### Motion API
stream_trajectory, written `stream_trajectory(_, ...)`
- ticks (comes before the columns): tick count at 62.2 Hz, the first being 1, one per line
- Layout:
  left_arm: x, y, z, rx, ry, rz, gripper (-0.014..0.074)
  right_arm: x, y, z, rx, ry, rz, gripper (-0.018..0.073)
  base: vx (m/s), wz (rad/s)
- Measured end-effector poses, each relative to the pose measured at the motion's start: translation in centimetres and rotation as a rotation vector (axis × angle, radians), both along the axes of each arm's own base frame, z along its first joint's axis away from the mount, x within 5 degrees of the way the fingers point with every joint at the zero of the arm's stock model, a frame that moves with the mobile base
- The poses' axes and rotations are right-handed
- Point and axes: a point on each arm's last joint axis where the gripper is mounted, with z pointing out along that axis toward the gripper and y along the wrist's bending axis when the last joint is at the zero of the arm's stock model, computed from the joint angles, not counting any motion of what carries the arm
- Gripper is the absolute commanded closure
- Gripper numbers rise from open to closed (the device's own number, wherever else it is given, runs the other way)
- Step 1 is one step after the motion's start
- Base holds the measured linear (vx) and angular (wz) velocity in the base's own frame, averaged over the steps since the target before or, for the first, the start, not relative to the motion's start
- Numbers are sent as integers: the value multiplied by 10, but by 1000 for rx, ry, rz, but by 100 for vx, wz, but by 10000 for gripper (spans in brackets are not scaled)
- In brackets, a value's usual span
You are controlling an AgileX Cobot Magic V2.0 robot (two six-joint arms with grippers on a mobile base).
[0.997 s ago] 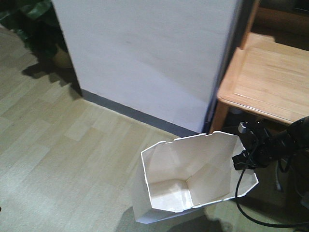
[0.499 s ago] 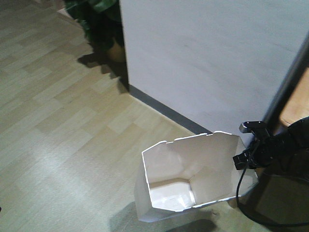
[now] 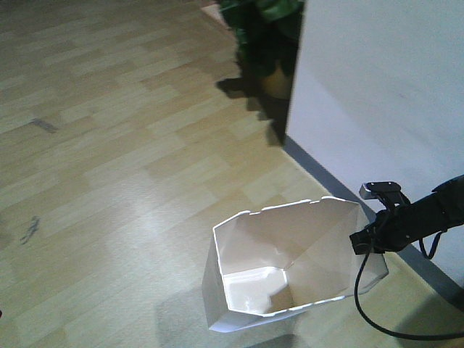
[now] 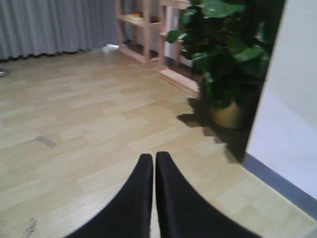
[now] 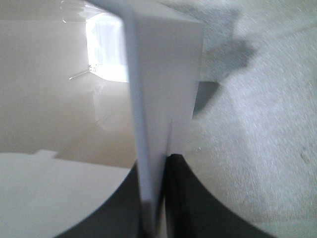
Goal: Move trash bin to bedside with robot
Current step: 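Hold the bin in the right gripper while the base turns toward the bed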
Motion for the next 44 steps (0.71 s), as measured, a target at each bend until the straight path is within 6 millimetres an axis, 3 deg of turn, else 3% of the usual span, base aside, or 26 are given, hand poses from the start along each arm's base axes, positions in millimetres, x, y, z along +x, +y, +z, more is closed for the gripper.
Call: stream_trajectory(44,0,0,0,0,0,0,602,0,1,0,10,3,0,564,10,58)
